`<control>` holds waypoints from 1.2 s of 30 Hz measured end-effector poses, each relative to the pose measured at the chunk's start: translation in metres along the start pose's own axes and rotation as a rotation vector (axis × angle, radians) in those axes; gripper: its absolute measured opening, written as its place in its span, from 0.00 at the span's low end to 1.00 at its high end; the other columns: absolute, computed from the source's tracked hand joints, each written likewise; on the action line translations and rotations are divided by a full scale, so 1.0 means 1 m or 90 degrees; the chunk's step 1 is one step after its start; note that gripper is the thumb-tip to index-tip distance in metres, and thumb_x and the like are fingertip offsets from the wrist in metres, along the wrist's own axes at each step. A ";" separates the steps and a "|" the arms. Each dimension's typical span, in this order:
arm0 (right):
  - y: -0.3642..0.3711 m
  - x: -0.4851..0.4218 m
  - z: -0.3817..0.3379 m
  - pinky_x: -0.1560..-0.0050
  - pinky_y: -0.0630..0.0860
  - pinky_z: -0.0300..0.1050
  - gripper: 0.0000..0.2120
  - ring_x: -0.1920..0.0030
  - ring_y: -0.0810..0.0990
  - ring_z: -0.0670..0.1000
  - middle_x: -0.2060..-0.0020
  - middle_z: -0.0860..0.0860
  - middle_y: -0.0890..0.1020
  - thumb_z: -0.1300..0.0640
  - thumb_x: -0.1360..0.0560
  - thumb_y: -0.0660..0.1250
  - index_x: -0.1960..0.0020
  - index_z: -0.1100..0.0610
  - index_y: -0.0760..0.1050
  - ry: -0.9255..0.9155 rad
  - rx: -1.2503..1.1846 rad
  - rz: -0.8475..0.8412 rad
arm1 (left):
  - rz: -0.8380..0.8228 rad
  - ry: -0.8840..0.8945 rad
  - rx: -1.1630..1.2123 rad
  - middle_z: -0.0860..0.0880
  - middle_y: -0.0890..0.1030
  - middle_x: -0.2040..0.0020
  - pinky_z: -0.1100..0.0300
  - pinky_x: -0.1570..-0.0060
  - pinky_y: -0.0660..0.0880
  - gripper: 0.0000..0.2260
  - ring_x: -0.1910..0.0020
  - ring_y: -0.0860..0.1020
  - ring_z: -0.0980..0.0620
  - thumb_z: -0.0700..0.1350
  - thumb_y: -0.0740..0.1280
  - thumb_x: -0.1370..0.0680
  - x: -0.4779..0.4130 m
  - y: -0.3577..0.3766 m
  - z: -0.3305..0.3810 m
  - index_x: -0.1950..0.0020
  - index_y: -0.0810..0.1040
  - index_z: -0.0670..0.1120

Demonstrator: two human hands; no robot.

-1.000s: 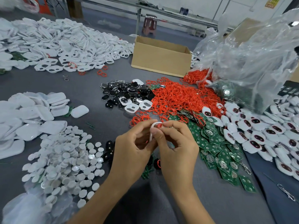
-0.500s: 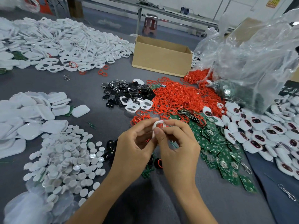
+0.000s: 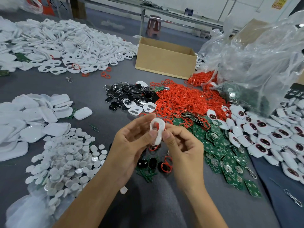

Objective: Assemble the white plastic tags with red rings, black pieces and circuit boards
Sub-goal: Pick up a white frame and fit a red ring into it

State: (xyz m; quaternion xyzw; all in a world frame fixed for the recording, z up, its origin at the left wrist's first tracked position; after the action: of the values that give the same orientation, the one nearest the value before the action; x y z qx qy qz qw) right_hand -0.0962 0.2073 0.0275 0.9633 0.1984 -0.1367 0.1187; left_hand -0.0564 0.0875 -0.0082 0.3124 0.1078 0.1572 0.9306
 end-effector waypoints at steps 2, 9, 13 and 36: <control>-0.002 0.000 0.000 0.65 0.71 0.27 0.04 0.66 0.79 0.37 0.61 0.46 0.84 0.60 0.29 0.67 0.60 0.62 0.78 -0.001 -0.002 0.008 | -0.006 -0.003 0.027 0.46 0.86 0.50 0.65 0.54 0.78 0.17 0.52 0.83 0.54 0.37 0.78 0.36 -0.001 0.000 0.000 0.49 0.86 0.46; -0.017 0.004 -0.005 0.48 0.76 0.38 0.06 0.47 0.82 0.46 0.53 0.51 0.84 0.59 0.27 0.70 0.62 0.56 0.78 -0.092 0.143 0.111 | 0.069 0.048 -0.116 0.47 0.85 0.57 0.66 0.57 0.78 0.10 0.58 0.82 0.55 0.40 0.73 0.32 0.002 -0.008 0.006 0.51 0.82 0.44; -0.013 0.010 -0.009 0.47 0.78 0.46 0.02 0.50 0.83 0.44 0.56 0.44 0.85 0.56 0.30 0.73 0.60 0.53 0.80 -0.133 0.258 0.162 | 0.077 0.123 -0.275 0.50 0.85 0.61 0.68 0.62 0.77 0.11 0.63 0.81 0.58 0.45 0.74 0.32 0.010 0.006 0.014 0.53 0.78 0.45; -0.007 0.011 -0.005 0.58 0.77 0.33 0.09 0.63 0.83 0.42 0.63 0.41 0.85 0.57 0.34 0.77 0.58 0.45 0.82 -0.115 0.219 0.159 | 0.163 0.258 -0.493 0.60 0.85 0.57 0.67 0.54 0.78 0.10 0.56 0.84 0.62 0.45 0.71 0.25 0.030 0.014 0.027 0.46 0.84 0.54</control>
State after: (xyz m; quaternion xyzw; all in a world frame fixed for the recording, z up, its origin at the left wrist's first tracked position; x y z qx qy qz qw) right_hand -0.0881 0.2186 0.0279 0.9703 0.0399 -0.2381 -0.0140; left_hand -0.0238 0.0940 0.0184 -0.0850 0.1817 0.3581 0.9119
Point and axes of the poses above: each hand's wrist, its own x-axis away from the middle knuckle, its own y-axis out of the palm, z = x × y, the point moved 8 cm from there along -x, towards the middle knuckle
